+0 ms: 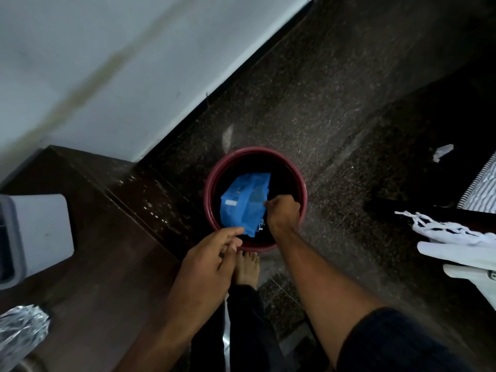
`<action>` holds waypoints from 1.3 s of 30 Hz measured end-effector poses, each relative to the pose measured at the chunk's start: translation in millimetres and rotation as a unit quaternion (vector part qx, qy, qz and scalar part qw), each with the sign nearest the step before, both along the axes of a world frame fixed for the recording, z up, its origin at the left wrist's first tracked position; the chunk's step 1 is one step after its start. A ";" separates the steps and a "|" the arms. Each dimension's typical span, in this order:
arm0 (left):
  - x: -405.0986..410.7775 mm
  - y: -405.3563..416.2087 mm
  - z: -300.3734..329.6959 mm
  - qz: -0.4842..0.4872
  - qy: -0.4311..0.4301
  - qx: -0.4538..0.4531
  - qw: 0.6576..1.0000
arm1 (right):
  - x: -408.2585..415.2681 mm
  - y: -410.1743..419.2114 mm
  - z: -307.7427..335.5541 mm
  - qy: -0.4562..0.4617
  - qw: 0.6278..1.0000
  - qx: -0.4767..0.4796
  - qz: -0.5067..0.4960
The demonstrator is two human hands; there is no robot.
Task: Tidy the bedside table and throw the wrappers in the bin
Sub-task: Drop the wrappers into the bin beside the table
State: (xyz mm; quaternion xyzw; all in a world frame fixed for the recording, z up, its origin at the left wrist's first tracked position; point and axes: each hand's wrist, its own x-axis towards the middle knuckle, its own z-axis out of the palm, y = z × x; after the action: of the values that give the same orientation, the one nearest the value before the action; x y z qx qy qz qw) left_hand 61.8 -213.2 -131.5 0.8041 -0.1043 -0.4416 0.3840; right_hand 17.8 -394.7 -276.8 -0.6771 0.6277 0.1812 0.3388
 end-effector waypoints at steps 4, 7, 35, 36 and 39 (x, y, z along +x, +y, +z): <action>0.6 2.0 -2.7 0.005 0.006 0.006 1.000 | 5.1 3.9 16.9 0.020 0.997 -0.054 0.047; 0.5 -1.4 -1.9 0.007 0.011 0.007 1.000 | 1.6 17.3 31.4 -0.041 0.982 -0.104 0.153; -14.8 51.9 56.1 0.112 -0.059 0.023 0.992 | -0.5 49.4 90.2 -0.098 0.933 -0.007 0.346; -17.4 59.6 59.8 0.123 -0.055 0.023 0.991 | 3.8 53.4 103.1 -0.130 0.943 -0.009 0.307; -23.5 90.0 76.4 0.159 -0.055 0.027 0.985 | 23.8 71.1 148.6 -0.213 0.946 -0.045 0.238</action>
State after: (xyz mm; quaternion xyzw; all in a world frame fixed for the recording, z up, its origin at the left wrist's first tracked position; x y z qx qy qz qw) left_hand 38.3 -123.2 -55.1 0.8436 0.0157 -0.3325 0.4213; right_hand 41.6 -323.6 -128.2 -0.8441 0.3685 0.0797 0.3812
